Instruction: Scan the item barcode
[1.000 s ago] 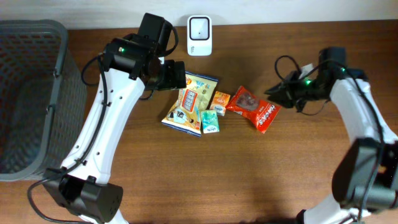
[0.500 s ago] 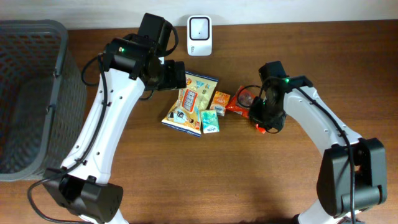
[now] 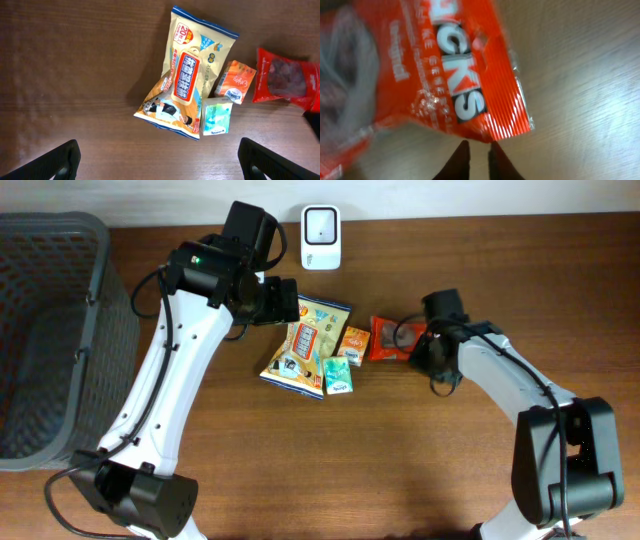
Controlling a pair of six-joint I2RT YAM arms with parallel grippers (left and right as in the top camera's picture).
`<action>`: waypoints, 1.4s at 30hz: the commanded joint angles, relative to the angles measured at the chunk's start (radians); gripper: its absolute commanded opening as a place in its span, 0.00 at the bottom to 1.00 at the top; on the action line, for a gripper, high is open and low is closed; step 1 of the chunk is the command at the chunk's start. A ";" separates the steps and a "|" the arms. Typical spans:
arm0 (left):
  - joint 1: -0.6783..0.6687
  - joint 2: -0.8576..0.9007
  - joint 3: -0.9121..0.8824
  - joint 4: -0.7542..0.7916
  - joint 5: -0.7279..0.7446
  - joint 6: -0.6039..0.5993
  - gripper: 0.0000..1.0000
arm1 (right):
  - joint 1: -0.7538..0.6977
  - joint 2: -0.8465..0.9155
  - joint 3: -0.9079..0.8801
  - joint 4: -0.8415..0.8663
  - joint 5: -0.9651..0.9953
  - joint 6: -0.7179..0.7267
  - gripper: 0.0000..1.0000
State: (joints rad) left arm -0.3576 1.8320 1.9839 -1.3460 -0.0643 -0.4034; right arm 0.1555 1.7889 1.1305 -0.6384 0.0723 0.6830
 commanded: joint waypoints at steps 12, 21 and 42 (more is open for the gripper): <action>0.003 0.008 -0.001 -0.002 -0.011 0.016 0.99 | -0.050 0.004 0.286 -0.282 -0.385 0.023 0.99; 0.003 0.008 -0.001 -0.002 -0.011 0.016 0.99 | -0.016 0.078 0.259 -0.247 -0.222 0.280 0.92; 0.003 0.008 -0.001 -0.002 -0.011 0.016 0.99 | -0.011 0.261 0.283 -0.068 -0.474 -0.058 0.04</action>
State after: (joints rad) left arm -0.3576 1.8328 1.9827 -1.3472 -0.0647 -0.4034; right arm 0.1436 2.0354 1.4158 -0.6903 -0.2005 0.7006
